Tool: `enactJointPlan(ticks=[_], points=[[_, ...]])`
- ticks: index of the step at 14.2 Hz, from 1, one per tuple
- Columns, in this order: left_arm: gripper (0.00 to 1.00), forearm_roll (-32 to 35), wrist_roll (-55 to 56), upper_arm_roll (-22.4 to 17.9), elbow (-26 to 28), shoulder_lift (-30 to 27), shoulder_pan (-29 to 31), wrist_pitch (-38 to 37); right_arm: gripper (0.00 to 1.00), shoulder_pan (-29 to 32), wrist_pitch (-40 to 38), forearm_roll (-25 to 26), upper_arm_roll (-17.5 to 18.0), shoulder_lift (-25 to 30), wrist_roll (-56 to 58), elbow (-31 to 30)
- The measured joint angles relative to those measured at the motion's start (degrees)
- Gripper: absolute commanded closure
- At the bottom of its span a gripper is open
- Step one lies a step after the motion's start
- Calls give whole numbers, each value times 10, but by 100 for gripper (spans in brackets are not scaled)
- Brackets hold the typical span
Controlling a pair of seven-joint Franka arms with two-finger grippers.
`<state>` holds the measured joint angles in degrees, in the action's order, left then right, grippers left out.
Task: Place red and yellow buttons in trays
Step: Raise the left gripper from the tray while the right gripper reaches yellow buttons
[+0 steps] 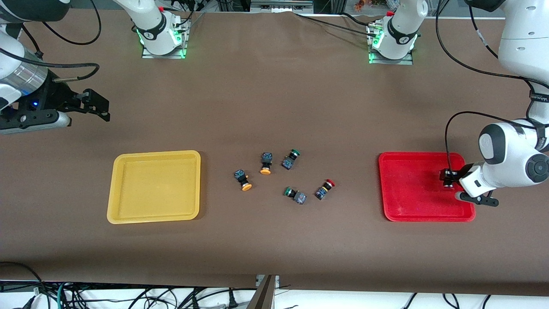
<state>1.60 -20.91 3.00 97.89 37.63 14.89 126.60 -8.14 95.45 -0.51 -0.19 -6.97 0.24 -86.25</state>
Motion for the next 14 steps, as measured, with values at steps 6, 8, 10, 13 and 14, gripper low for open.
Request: enactJointPlan(ticks=[6, 8, 10, 13, 14], points=[[4, 0, -6, 1, 13, 0, 5, 13, 0, -27, 72, 0, 2, -115, 0, -6], [0, 0, -6, 2, 12, 0, 5, 14, 0, -46, 126, 0, 3, -161, 2, -5], [0, 0, -6, 7, 1, -5, 5, 13, 0, -67, 149, 0, 3, -193, 2, -5], [0, 0, -2, 47, -51, -12, -1, -23, 0, -96, 173, 0, 6, -223, -1, -4], [0, 0, 5, 64, -67, -14, -11, -32, 0, -113, 179, -1, 7, -228, -15, -3]])
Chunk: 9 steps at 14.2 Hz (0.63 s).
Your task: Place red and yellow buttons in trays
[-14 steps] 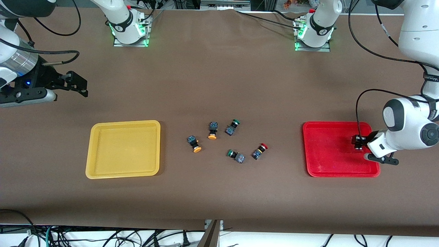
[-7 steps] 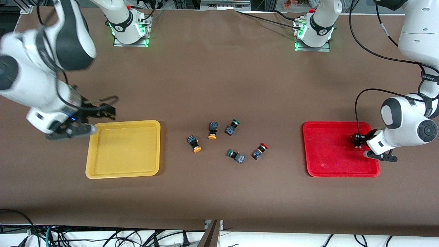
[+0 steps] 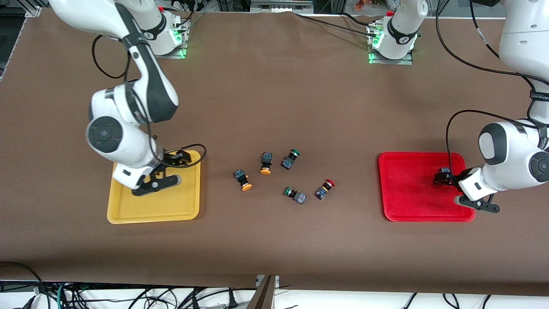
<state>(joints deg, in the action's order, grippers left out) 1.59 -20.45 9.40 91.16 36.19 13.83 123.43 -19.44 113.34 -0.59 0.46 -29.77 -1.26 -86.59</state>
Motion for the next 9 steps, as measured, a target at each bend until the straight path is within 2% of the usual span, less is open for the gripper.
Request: enactJointPlan(ticks=[2, 6, 9], points=[[0, 0, 30, 17, -16, 0, -41, -5, 0, -35, 36, -3, 1, -14, -52, 0], [0, 0, 124, 20, -50, 30, -158, -2, 0, -90, 168, -57, 5, -83, -99, 1], [0, 0, 158, 19, -84, 67, -219, 26, 0, -108, 261, -57, 5, -140, -103, 2]])
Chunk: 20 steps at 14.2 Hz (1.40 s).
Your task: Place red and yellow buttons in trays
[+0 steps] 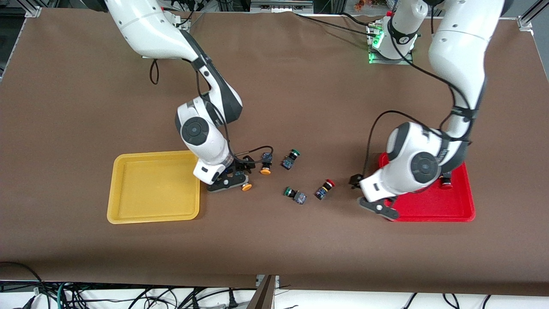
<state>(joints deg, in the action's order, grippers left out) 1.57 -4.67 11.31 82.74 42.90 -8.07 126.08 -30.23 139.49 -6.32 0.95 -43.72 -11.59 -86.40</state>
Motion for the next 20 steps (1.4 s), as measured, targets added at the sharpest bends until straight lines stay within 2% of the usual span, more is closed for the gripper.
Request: enactJointPlan(ticks=[3, 4, 5, 6, 7, 8, 9, 13, 17, 18, 20], points=[[0, 0, 12, -1, -9, 32, -33, 47, 0, -5, 46, 16, 0, -36, 1, 2], [0, 0, 13, -1, -10, 41, -42, 61, 8, -7, 60, 18, 0, -45, 1, 2], [0, 0, 13, -1, -11, 48, -49, 71, 27, -7, 72, 19, 0, -53, 2, 2], [0, 0, 15, -1, -13, 54, -55, 75, 54, -8, 82, 20, 0, -60, 2, 3], [0, 0, 18, -1, -14, 57, -60, 77, 77, -8, 88, 22, -1, -65, 2, 3], [0, 0, 19, -1, -15, 58, -65, 77, 93, -8, 90, 23, -2, -66, 3, 3], [0, 0, 19, -2, -16, 58, -71, 77, 100, -7, 90, 23, -2, -65, 3, 5], [0, 3, 19, -4, -18, 60, -91, 77, 100, 2, 55, 22, -9, -49, 3, 20], [0, 31, 19, -8, -18, 77, -91, 77, 100, 71, -62, 22, -14, 9, 56, 26], [17, 32, 19, -8, -18, 80, -91, 77, 100, 90, -84, 22, -15, 21, 82, 26], [57, 32, 19, -8, -20, 80, -91, 78, 99, 128, -114, 22, -19, 32, 126, 25]])
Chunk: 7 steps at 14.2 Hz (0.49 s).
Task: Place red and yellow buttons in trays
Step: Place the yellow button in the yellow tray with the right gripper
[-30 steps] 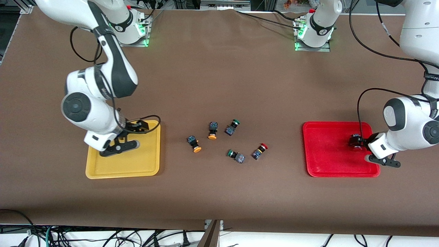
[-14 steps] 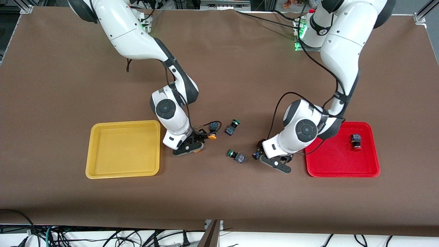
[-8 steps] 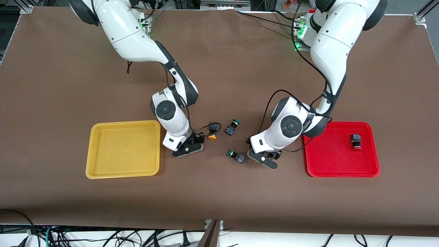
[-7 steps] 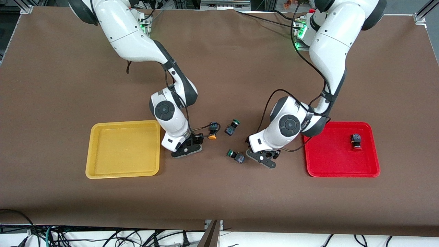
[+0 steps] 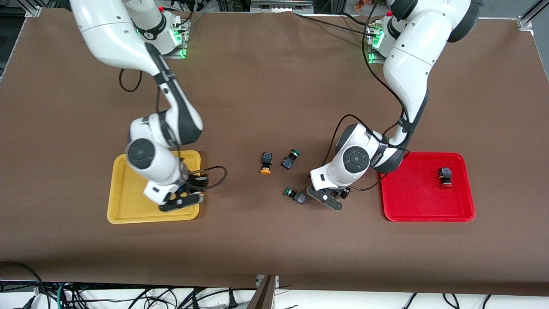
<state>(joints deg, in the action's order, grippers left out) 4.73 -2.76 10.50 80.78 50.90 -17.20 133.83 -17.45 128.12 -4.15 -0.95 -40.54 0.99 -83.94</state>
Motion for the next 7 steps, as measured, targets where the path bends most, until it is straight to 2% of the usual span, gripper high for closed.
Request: enactJointPlan(ticks=[1, 2, 3, 4, 7], points=[[72, 0, 0, 0, -2, 0, 0, 0, 86, 17, -4, 0, -1, -2, 11, -4], [79, 0, 0, 0, -4, 0, 0, 0, 69, 32, -3, 1, -3, -6, 18, -10], [93, 0, 0, 0, -5, 0, 0, 0, 6, 45, -2, 1, -4, -14, 22, -15], [100, 0, 0, 0, -7, 0, 0, 0, 0, 54, 2, 1, -5, -22, 24, -16], [100, 0, 0, -3, -13, -1, 3, 0, 0, 58, 11, 0, -3, -34, 19, -16]])
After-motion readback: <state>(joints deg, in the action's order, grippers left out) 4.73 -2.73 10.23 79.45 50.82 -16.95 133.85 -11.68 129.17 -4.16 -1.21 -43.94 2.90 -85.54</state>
